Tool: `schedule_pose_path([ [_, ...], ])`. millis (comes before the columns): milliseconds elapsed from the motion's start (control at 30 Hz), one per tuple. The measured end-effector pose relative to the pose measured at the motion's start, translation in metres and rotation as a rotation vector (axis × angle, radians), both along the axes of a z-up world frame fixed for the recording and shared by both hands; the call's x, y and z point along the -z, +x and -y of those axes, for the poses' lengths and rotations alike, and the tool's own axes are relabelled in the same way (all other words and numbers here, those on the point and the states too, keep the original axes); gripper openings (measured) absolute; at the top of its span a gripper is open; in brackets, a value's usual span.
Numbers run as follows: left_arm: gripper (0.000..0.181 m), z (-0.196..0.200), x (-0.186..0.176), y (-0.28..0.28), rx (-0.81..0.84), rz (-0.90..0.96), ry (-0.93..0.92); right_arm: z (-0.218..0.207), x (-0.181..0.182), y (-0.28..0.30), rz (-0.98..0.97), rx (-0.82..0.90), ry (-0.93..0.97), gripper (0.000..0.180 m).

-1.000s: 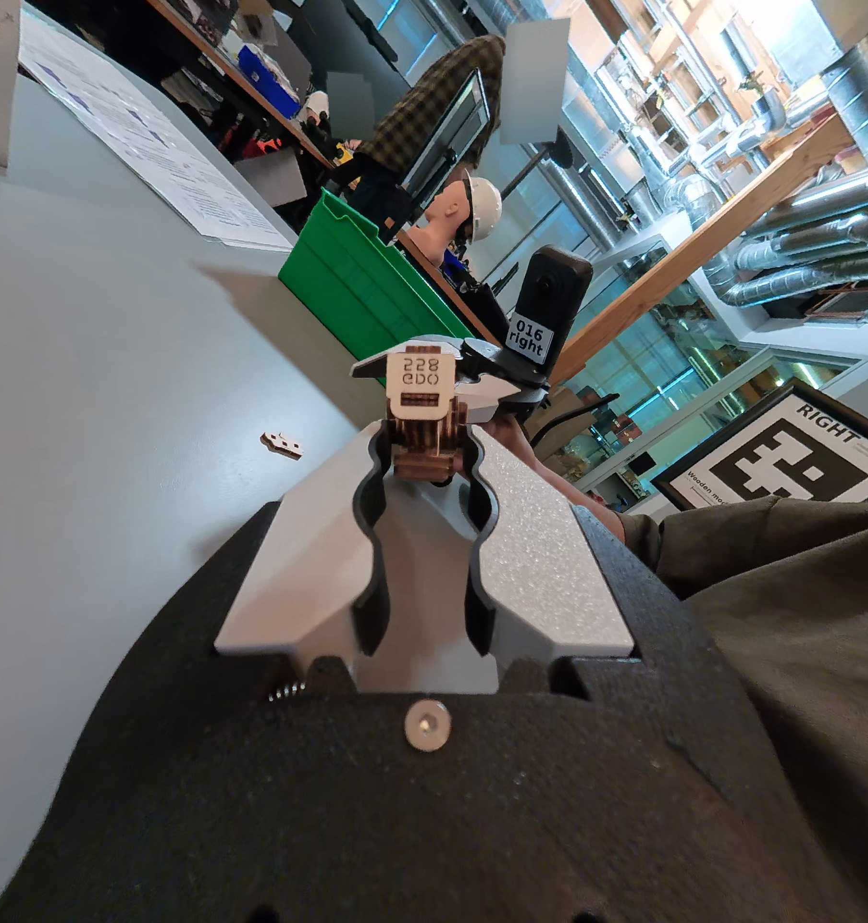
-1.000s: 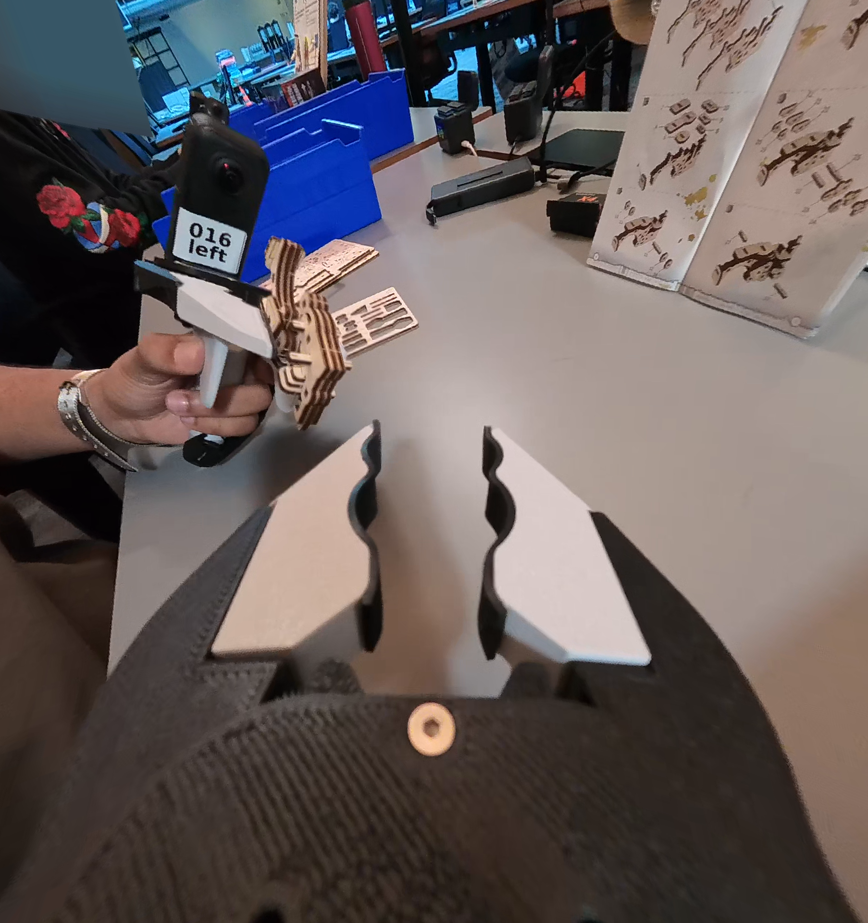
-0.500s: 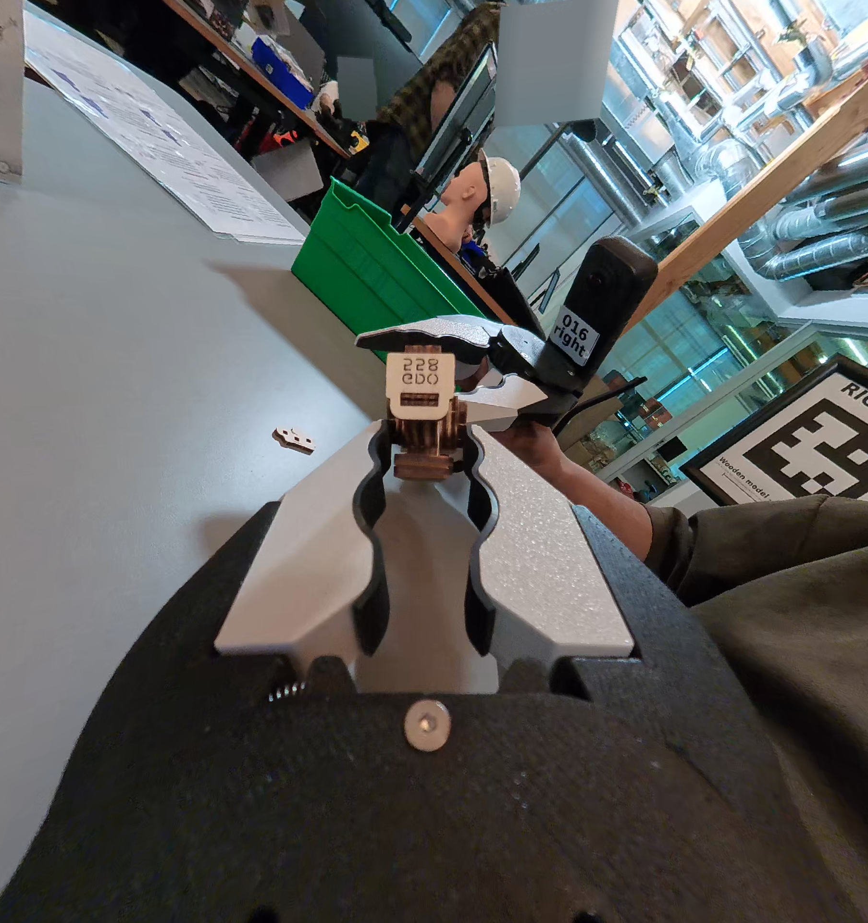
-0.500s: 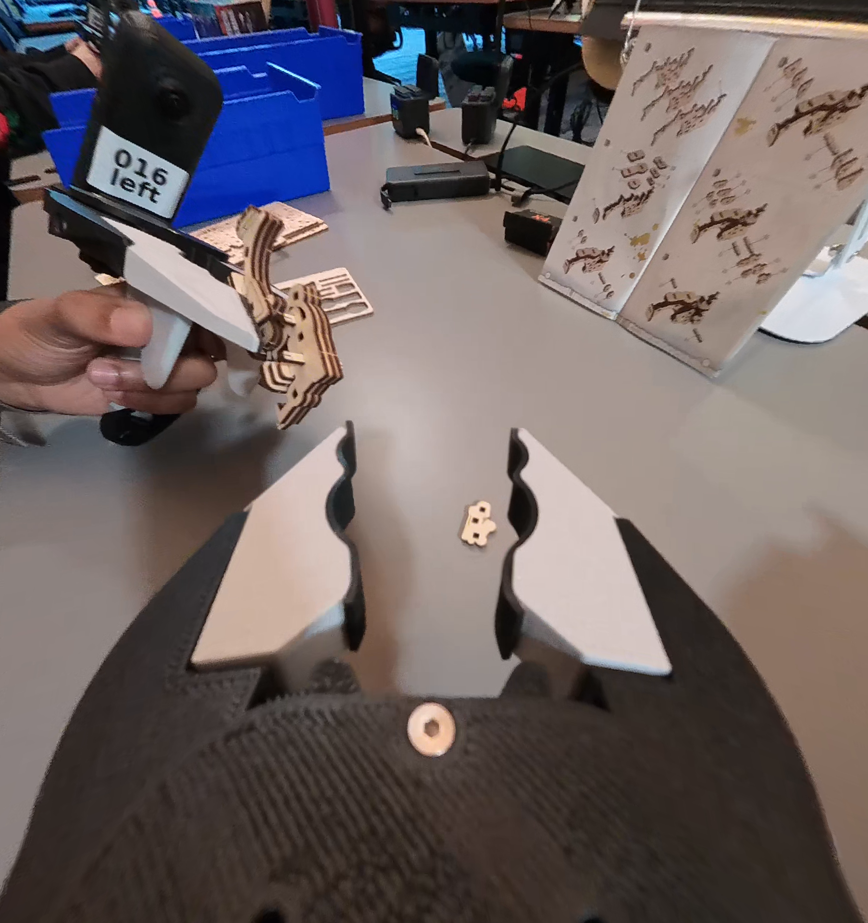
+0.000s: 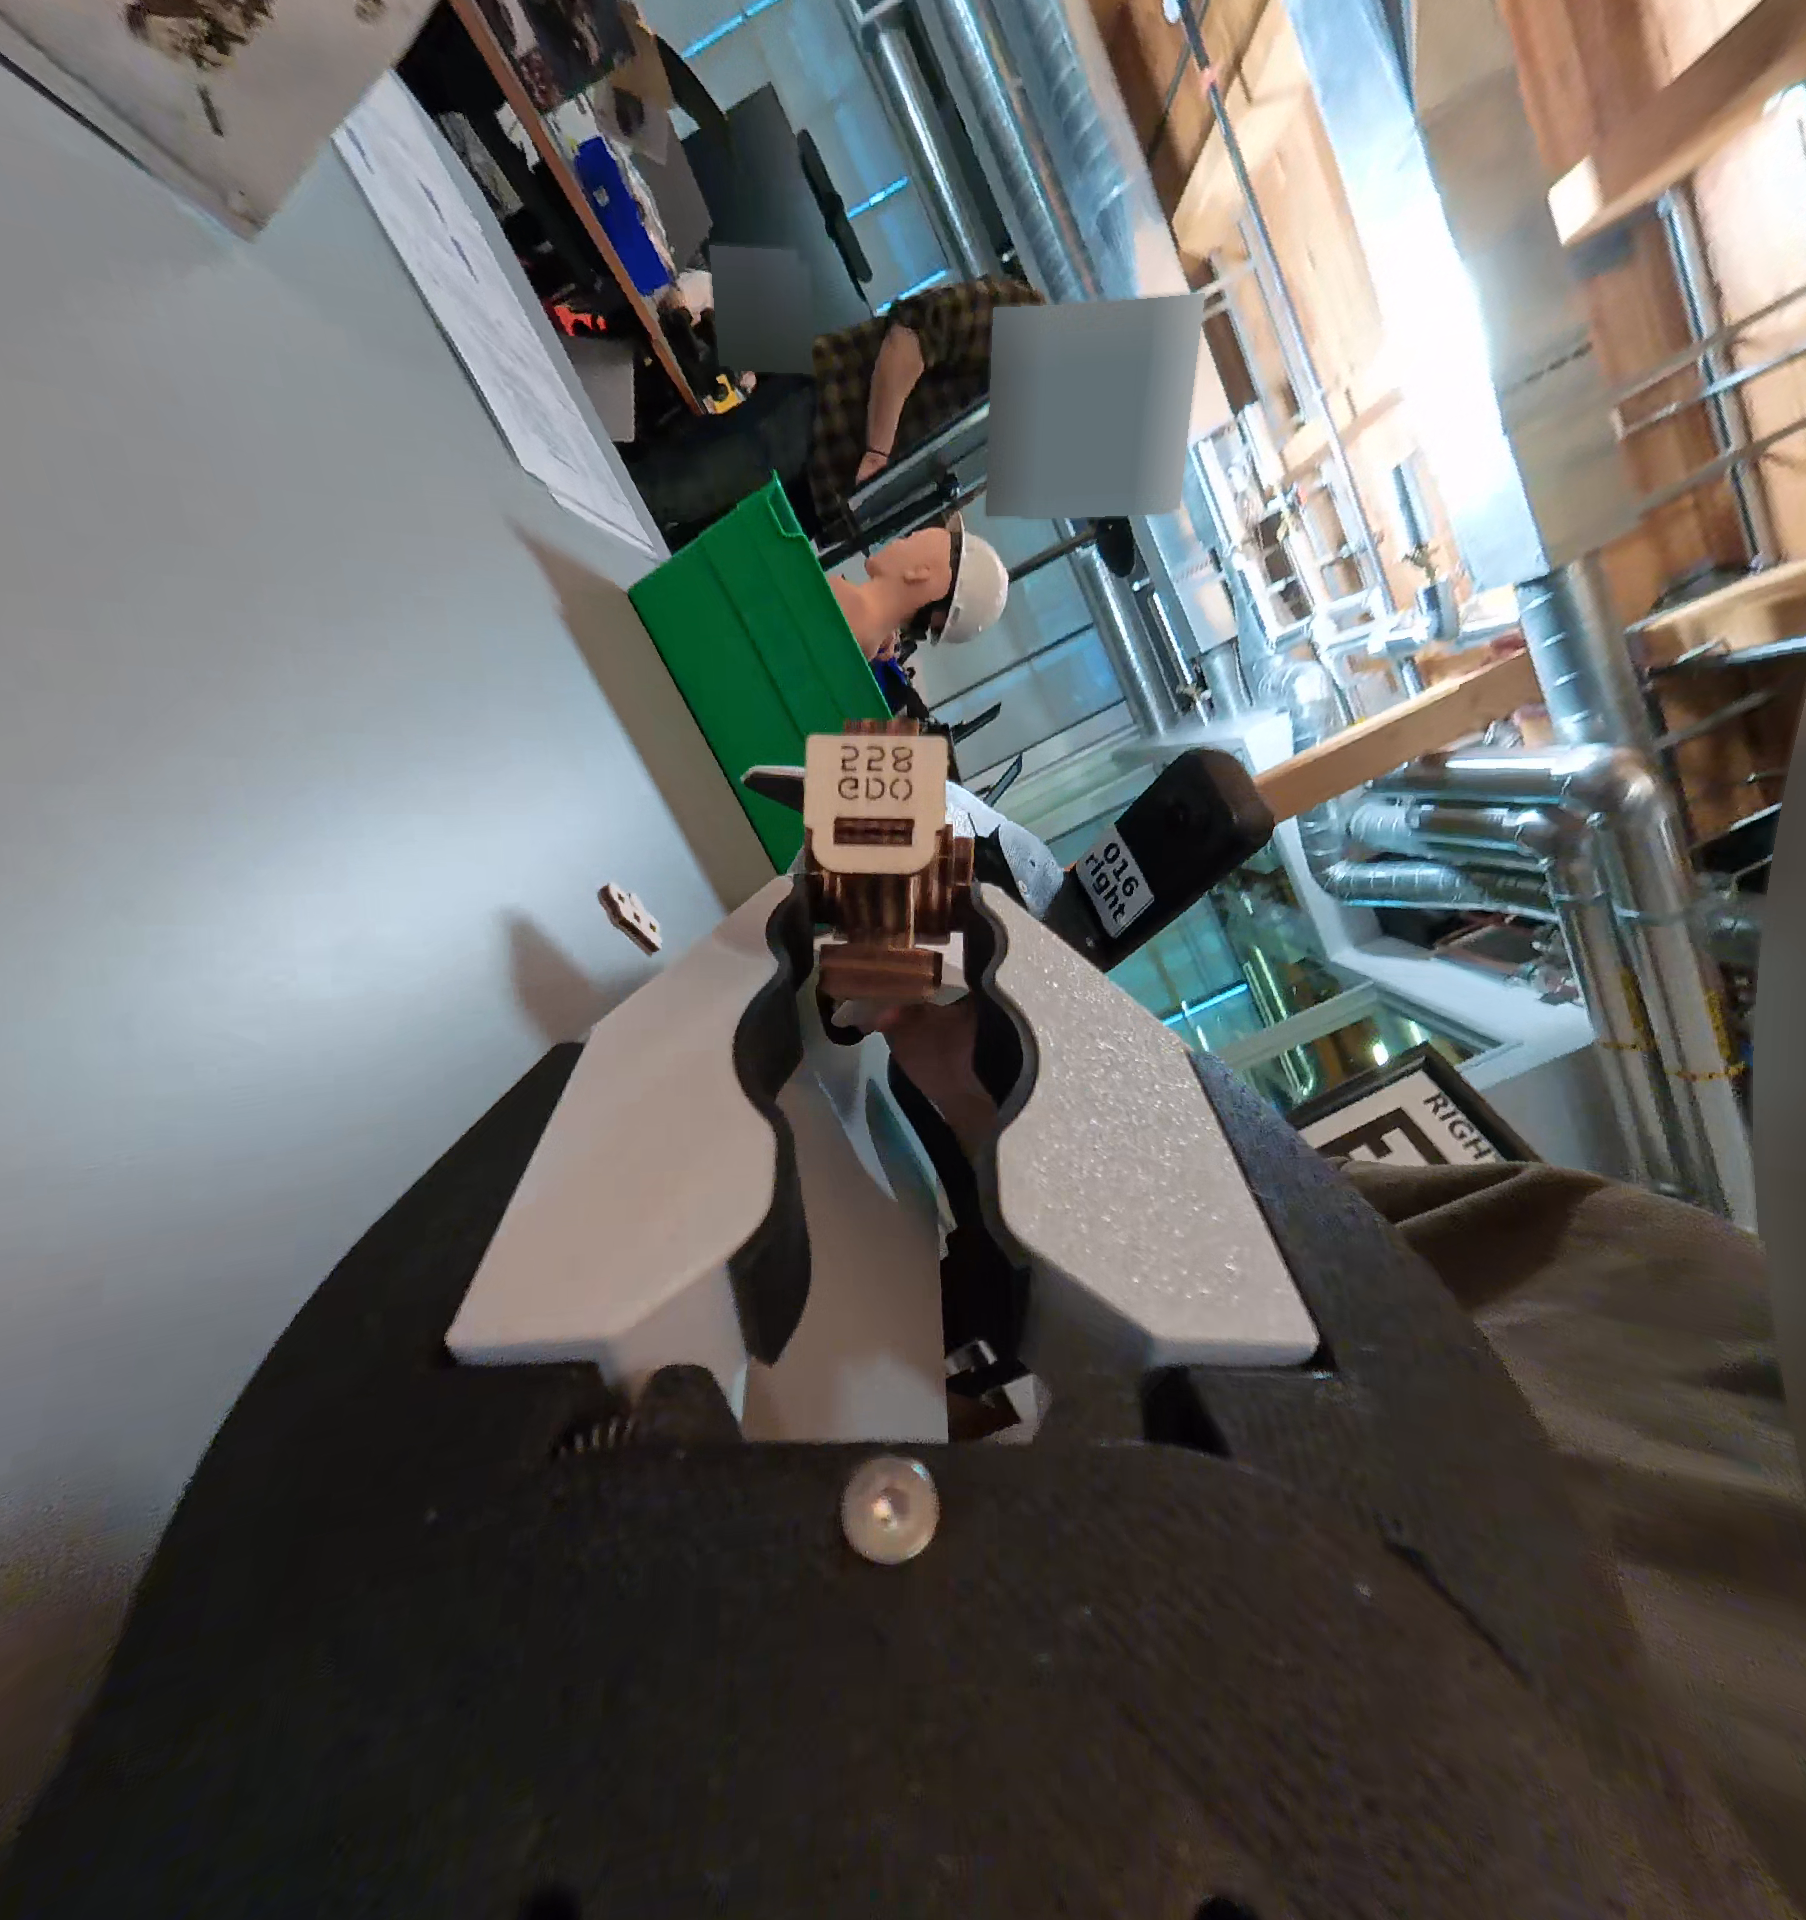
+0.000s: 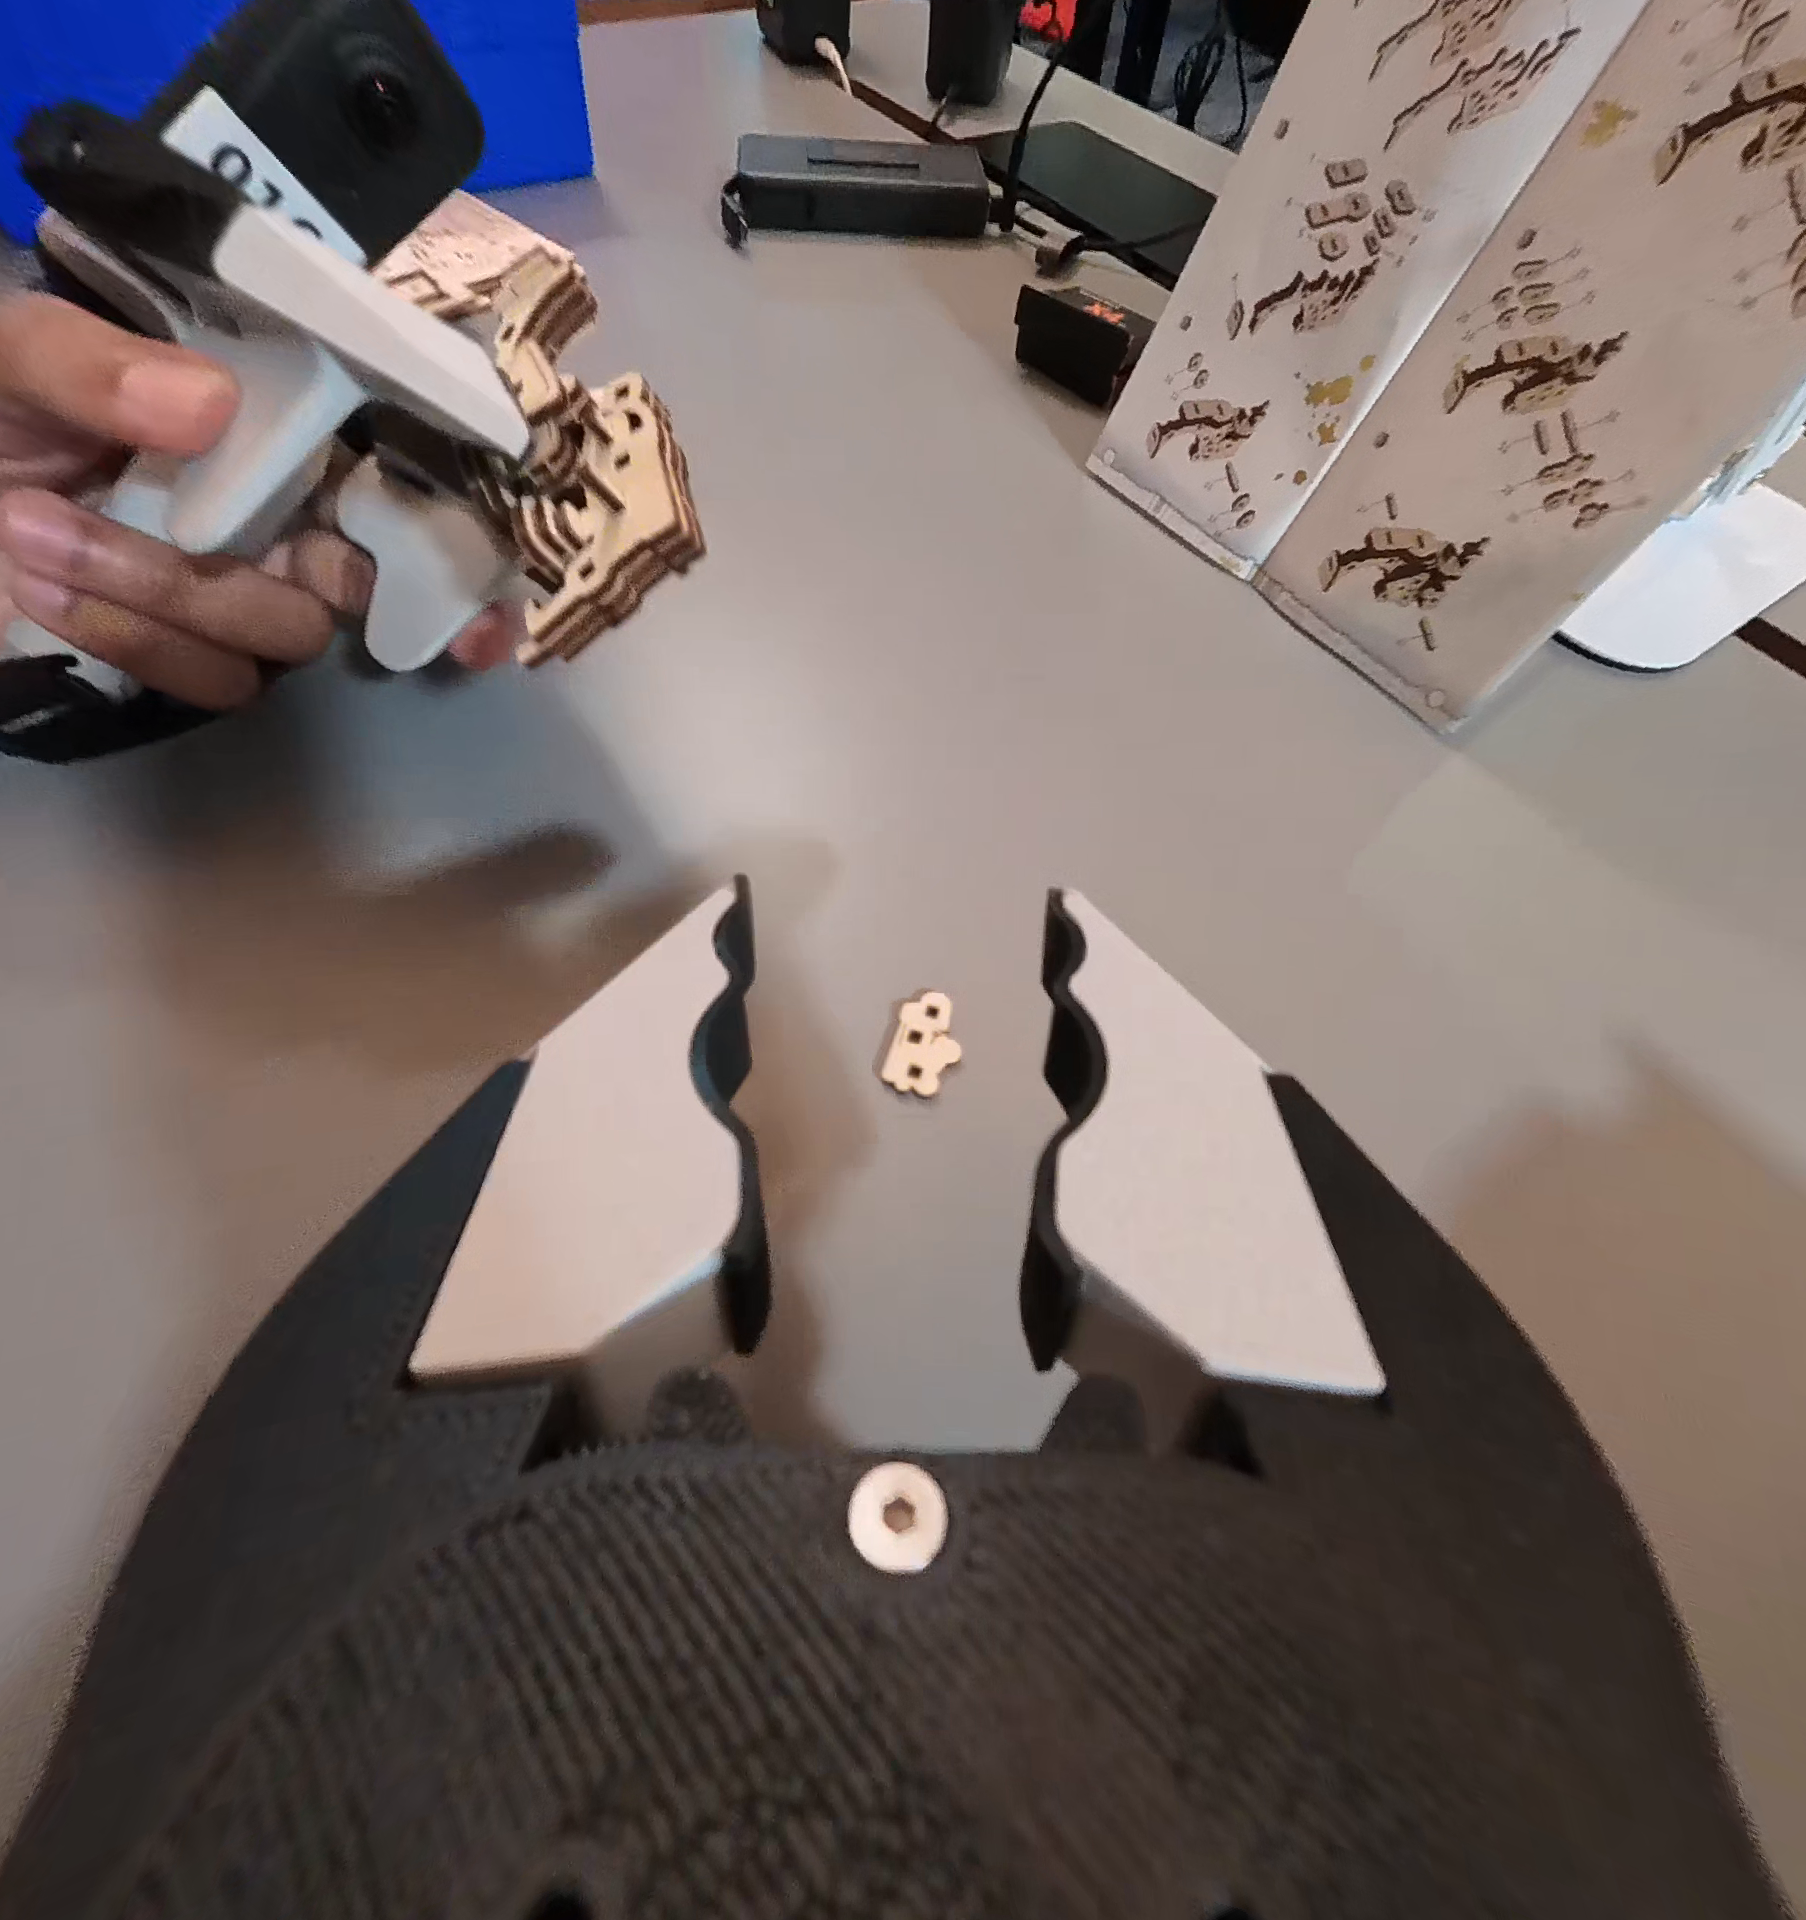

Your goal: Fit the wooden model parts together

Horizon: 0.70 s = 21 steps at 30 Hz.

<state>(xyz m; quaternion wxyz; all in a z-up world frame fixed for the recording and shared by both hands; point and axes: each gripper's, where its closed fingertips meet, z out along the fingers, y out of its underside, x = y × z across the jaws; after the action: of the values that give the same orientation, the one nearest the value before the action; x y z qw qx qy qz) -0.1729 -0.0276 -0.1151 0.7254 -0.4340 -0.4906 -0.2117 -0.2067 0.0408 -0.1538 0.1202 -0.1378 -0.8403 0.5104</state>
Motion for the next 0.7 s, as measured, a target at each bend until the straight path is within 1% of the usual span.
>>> schedule_pose_path([
  [100,0.025,0.006,0.002,-0.006,-0.029,0.023,0.017,-0.003,0.004,-0.007,0.001,0.013,0.010,0.049],
  [233,0.025,0.005,0.008,-0.012,-0.038,0.031,-0.004,-0.005,0.006,-0.015,0.054,0.027,-0.023,0.043],
  [400,0.025,-0.005,0.012,-0.017,-0.023,0.013,-0.063,-0.009,0.009,-0.017,0.085,0.023,-0.032,0.032],
  [500,0.024,-0.016,0.015,-0.015,0.023,0.009,-0.098,-0.011,0.008,-0.018,0.075,0.024,-0.034,0.028],
  [533,0.024,-0.018,0.015,-0.015,0.030,0.007,-0.102,-0.010,0.007,-0.016,0.073,0.009,-0.037,0.023],
  [600,0.025,-0.022,0.014,-0.011,0.054,-0.009,-0.099,-0.008,-0.004,-0.009,0.035,-0.041,-0.067,0.000],
  [700,0.025,-0.024,0.010,-0.006,0.057,-0.037,-0.106,-0.009,-0.026,-0.008,-0.126,-0.035,-0.111,0.000],
])
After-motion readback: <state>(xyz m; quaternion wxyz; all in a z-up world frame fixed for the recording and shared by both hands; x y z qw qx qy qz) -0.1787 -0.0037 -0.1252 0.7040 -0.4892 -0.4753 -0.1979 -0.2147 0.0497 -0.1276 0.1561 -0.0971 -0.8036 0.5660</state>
